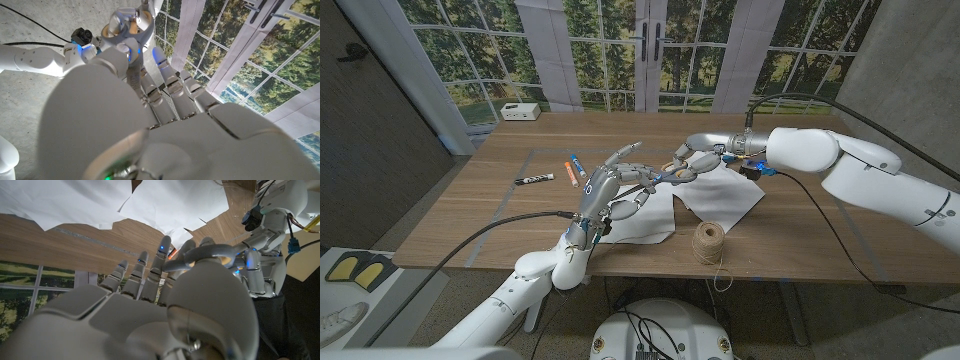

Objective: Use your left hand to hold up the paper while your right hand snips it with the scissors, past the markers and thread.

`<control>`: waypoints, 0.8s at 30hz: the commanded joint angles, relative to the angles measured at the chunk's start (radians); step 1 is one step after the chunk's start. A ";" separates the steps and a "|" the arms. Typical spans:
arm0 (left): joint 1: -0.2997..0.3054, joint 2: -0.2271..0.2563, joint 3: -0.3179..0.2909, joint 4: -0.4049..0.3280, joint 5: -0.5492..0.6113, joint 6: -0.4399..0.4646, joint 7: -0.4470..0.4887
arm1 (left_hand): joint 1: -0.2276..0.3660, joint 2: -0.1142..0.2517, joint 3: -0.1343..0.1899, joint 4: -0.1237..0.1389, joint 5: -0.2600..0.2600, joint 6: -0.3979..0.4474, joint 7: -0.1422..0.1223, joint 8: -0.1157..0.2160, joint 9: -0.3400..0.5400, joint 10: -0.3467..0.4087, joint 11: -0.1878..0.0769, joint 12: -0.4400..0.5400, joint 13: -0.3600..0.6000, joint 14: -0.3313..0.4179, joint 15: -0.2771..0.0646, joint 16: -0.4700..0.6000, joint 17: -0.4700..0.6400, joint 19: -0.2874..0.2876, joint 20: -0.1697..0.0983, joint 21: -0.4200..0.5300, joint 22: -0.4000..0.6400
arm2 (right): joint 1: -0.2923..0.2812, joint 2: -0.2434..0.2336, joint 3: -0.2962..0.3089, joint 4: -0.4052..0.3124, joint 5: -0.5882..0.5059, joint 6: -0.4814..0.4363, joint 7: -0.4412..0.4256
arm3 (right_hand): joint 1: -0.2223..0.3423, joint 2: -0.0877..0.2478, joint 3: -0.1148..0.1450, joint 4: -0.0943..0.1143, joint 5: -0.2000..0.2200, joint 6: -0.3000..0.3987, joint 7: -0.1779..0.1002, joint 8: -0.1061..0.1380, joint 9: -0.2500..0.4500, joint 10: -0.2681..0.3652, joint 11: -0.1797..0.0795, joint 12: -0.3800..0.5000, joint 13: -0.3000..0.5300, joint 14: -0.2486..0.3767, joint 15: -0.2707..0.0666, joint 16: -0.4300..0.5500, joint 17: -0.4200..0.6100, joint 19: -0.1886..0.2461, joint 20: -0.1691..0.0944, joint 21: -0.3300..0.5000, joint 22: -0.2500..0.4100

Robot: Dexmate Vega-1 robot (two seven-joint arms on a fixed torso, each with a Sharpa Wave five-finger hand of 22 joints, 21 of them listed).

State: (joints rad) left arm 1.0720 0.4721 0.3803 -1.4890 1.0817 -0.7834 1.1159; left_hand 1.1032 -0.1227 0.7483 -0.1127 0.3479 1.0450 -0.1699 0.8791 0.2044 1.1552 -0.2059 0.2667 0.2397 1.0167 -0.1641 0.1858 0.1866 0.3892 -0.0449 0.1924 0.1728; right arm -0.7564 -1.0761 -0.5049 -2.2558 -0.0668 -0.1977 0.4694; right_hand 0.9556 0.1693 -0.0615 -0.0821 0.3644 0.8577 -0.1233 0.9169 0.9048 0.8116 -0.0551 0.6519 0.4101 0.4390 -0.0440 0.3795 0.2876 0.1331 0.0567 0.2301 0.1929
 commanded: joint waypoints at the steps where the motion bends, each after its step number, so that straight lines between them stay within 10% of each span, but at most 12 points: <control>1: -0.003 -0.033 -0.025 0.024 0.021 -0.023 0.001 | 0.007 0.014 0.004 0.005 0.005 0.003 -0.007 -0.003 0.002 0.106 0.008 0.007 0.137 0.001 -0.078 0.000 0.000 0.014 -0.135 0.003 0.003 | -0.021 -0.001 0.019 0.023 0.041 0.031 -0.032 | 0.053 0.011 0.136 0.085 -0.028 0.291 0.258 0.426 0.155 0.062 -0.119 0.238 0.322 0.113 -0.173 0.138 0.148 0.071 -0.026 0.035 0.017; 7: -0.001 -0.037 -0.028 0.025 0.023 -0.025 0.001 | 0.006 0.014 0.004 0.005 0.003 0.005 -0.007 -0.001 0.004 0.106 0.008 0.005 0.135 0.002 -0.078 0.000 0.000 0.016 -0.136 0.003 0.003 | -0.030 -0.001 0.026 0.036 0.058 0.057 -0.047 | 0.051 0.006 0.132 0.076 -0.042 0.294 0.264 0.432 0.222 0.062 -0.112 0.374 0.460 0.234 -0.173 0.357 0.340 0.268 -0.113 0.159 0.080; 10: 0.008 -0.054 -0.046 0.025 0.035 -0.031 0.001 | 0.005 0.015 0.004 0.006 0.002 0.003 -0.010 -0.002 0.005 0.106 0.008 0.004 0.134 0.003 -0.078 0.001 0.000 0.017 -0.136 0.003 0.003 | -0.038 0.001 0.031 0.042 0.069 0.071 -0.058 | 0.041 0.004 0.118 0.070 -0.048 0.303 0.273 0.372 0.164 0.062 -0.099 0.349 0.409 0.320 -0.171 0.536 0.477 0.382 -0.153 0.282 0.168; 24: 0.018 -0.077 -0.075 0.031 0.055 -0.049 0.001 | 0.005 0.014 0.003 0.005 -0.001 0.002 -0.017 0.005 0.016 0.108 0.007 0.004 0.134 0.010 -0.078 0.002 0.000 0.018 -0.135 0.002 0.003 | -0.029 0.001 0.027 0.048 0.089 0.071 -0.043 | 0.055 0.004 0.111 0.047 -0.070 0.303 0.284 0.319 0.189 0.068 -0.088 0.369 0.460 0.397 -0.170 0.744 0.491 0.415 -0.191 0.613 0.496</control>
State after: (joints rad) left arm 1.0814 0.4160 0.3288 -1.4637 1.1210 -0.8186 1.1160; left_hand 1.1031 -0.1226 0.7483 -0.1127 0.3429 1.0449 -0.1809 0.8760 0.2165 1.1588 -0.2096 0.2627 0.2393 1.0167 -0.1641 0.1858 0.1866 0.3982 -0.0429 0.1924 0.1728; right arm -0.7869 -1.0762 -0.4801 -2.2161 0.0005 -0.1321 0.4243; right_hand 0.9733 0.1517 -0.0320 -0.1114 0.2989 0.8579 -0.1232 0.9169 0.9327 0.7953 -0.0712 1.0255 0.8780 0.8326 -0.1053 1.1115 0.7842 0.5606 -0.0534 0.8110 0.6547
